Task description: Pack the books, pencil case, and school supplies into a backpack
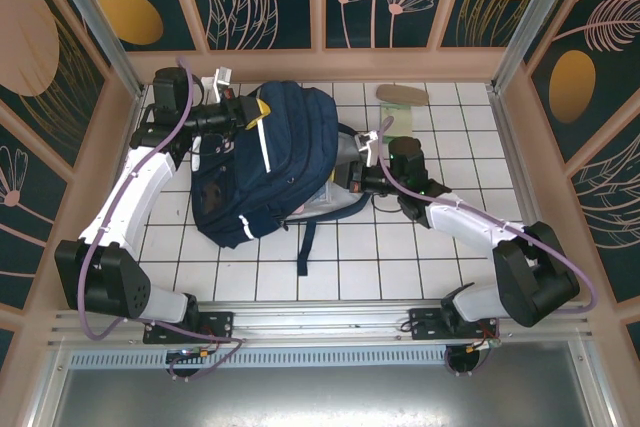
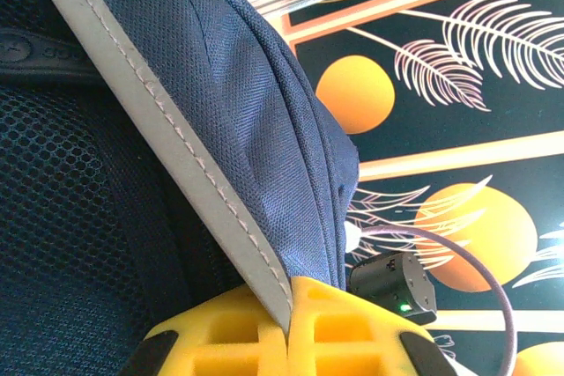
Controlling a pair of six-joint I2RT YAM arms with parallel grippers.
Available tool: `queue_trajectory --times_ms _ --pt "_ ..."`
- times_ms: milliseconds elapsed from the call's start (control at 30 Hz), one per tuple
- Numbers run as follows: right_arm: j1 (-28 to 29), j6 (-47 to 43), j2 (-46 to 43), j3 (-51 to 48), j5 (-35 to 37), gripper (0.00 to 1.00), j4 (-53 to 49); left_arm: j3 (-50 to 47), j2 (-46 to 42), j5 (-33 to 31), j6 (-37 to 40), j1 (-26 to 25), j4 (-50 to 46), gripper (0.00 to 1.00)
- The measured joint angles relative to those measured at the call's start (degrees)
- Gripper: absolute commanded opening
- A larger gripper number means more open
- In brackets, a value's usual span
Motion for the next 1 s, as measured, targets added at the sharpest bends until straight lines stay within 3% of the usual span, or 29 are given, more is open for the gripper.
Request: queue_trajectory --times_ms 167,367,533,733,767,833,900,1000 --pt "-0.1 0.8 0.6 0.0 -6.5 0.0 4.1 0.0 0.0 0.7 -0.7 0.2 0.5 0.0" --pt "-0.5 8.3 7.9 -0.4 -12.9 0.0 18.1 0.0 0.0 1.9 -2.4 0.3 2.7 0.0" --pt "1.8 14.7 19.9 4.8 -13.9 0.0 26.4 -0.1 0.0 2.7 -3.9 0.3 4.3 0.0" --pt "8.2 17.2 33.6 17.7 -9.2 0.0 26.4 -0.3 0.0 3.0 -4.6 0.3 5.6 0.0" --pt "9.2 16.9 35.1 19.8 -7.8 0.04 25.2 -0.3 0.0 3.0 -4.6 0.3 5.6 0.0" --pt "11.4 15.6 37.7 23.9 -3.8 0.37 20.7 -0.3 0.0 2.9 -4.5 0.4 5.6 0.0" --pt "12.9 14.1 38.1 25.1 -0.2 0.6 17.8 -0.3 0.0 2.9 -4.1 0.5 5.5 0.0" --pt "14.0 12.0 35.6 24.7 3.0 0.78 16.8 -0.3 0.0 2.9 -3.5 0.5 4.8 0.0"
